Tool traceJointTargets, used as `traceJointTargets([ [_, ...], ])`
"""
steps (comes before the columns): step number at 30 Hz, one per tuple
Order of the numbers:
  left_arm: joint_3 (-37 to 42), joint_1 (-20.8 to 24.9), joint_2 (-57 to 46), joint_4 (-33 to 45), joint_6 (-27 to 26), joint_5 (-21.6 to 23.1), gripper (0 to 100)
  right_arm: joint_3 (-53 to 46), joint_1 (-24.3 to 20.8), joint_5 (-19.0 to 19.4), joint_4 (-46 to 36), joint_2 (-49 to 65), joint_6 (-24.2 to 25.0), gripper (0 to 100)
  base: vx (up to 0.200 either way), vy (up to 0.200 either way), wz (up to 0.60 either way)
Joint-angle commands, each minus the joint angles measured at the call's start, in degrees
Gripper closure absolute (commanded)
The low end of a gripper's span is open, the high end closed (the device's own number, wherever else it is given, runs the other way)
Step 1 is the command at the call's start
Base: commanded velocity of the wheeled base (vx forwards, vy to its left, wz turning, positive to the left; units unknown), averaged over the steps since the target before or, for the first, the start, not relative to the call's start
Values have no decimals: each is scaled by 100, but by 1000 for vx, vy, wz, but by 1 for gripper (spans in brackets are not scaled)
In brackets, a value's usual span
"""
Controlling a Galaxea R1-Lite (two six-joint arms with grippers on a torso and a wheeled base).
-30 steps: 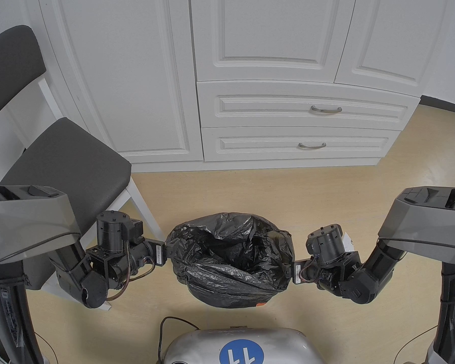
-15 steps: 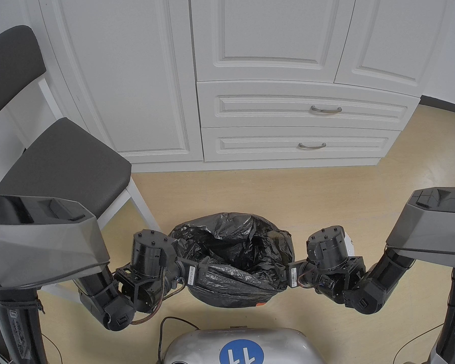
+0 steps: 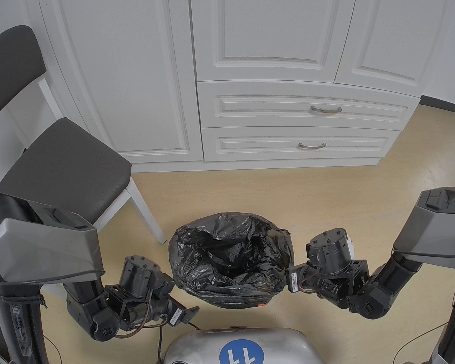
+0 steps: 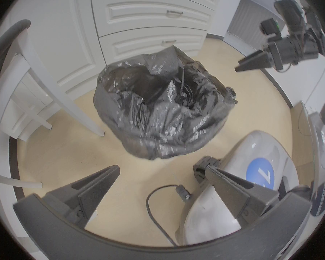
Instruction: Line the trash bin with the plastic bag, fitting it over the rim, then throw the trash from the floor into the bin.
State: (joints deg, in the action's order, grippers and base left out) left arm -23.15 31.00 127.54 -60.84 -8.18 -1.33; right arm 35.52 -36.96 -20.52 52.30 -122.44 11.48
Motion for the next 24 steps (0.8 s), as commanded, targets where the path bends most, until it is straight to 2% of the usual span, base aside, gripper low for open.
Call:
traceJointTargets([
  [1,214,-138,-54,-6,-70,89,0,-37,-39,4,9,19,-15,0,0,0,0],
  [7,127,-279,-89,-77,-35,115,0,183,-22,4,149,-184,56,0,0,0,0],
  [11,170,-499,-203,-965,124,124,0,614,-22,-110,1195,-834,425,0,0,0,0],
  [15,127,-648,-238,-1281,194,124,0,1106,22,-330,1670,-1475,478,0,0,0,0],
  [19,-14,-718,-273,-1211,229,133,0,1510,31,-339,1678,-1766,513,0,0,0,0],
  [24,-418,-868,-291,-1096,686,27,0,2908,49,-559,1643,-2477,601,0,0,0,0],
])
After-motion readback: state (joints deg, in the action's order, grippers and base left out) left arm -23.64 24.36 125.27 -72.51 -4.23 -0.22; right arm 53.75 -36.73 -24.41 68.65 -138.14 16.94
